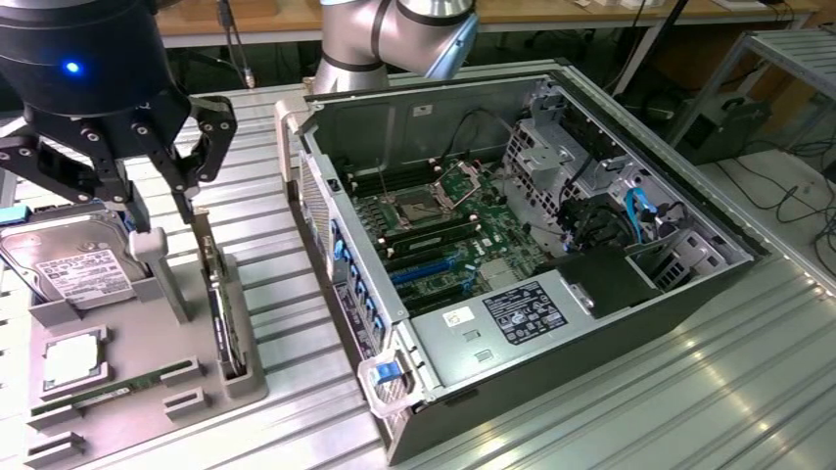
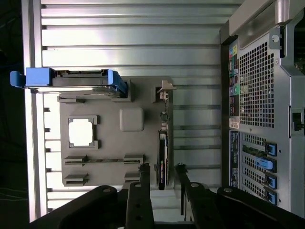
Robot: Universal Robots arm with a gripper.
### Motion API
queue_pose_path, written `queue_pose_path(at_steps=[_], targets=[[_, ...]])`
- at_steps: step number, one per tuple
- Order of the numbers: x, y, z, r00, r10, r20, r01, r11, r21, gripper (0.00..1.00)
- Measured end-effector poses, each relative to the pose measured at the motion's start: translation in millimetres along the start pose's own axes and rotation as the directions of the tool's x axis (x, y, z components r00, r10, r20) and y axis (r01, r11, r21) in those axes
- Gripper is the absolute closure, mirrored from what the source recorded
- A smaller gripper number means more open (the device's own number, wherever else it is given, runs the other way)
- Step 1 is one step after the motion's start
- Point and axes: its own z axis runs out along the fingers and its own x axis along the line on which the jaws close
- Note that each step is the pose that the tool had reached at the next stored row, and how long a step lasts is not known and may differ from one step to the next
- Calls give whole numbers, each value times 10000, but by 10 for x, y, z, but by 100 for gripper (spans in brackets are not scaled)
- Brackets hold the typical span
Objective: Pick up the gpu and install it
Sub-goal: 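Pick up the gpu and move the gpu toward the slot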
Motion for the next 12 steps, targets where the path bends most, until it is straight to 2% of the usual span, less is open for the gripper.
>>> queue_pose_path(at_steps=[1,2,3,12], targets=[[0,0,0,10000,0,0,0,10000,0,64],[0,0,0,10000,0,0,0,10000,0,58],[0,0,0,10000,0,0,0,10000,0,45],[0,0,15,9999,-158,-6,158,9999,32,45]])
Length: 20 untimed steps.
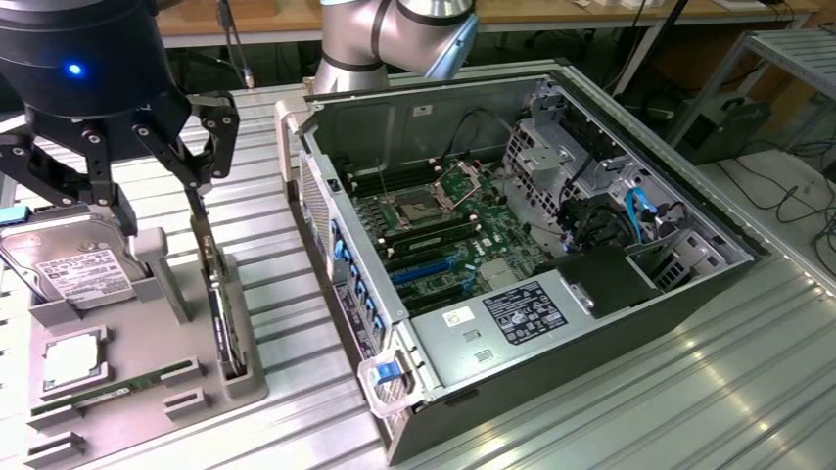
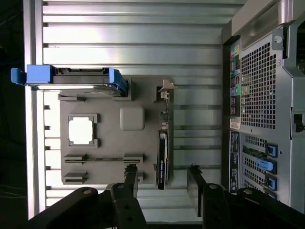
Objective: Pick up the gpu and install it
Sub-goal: 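Pick up the gpu and move the gpu toward the slot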
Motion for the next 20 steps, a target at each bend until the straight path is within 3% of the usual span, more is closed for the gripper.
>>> queue_pose_path(at_steps=[20], targets=[[4,-6,124,10000,-18,1,18,10000,12,45]])
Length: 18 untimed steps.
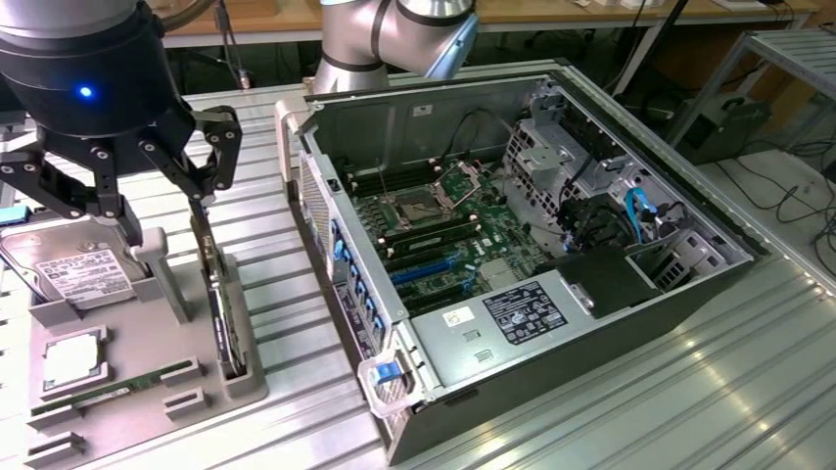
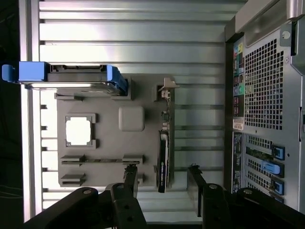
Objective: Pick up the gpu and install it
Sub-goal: 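Pick up the gpu and move the gpu toward the slot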
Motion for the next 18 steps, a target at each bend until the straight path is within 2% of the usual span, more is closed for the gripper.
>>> queue_pose_path(at_steps=[18], targets=[[2,-4,94,10000,0,-1,0,10000,2,45]])
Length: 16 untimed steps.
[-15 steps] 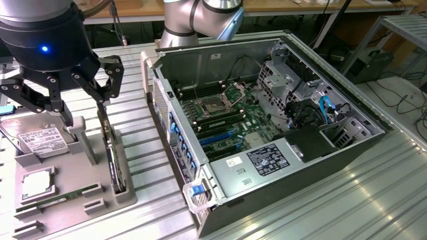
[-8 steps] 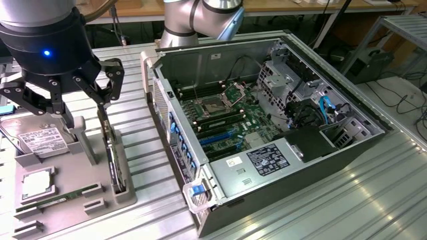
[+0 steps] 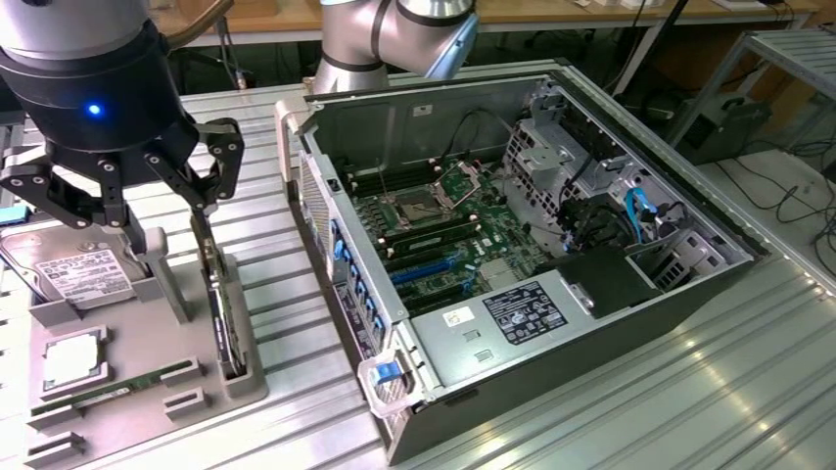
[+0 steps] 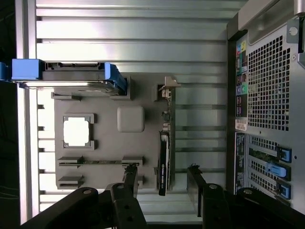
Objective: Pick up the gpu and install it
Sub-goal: 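Pick up the gpu and move the gpu toward the slot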
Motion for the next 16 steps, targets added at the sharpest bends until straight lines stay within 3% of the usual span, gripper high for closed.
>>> queue_pose_path(at_steps=[16], targets=[[1,-1,40,10000,0,0,0,10000,3,45]])
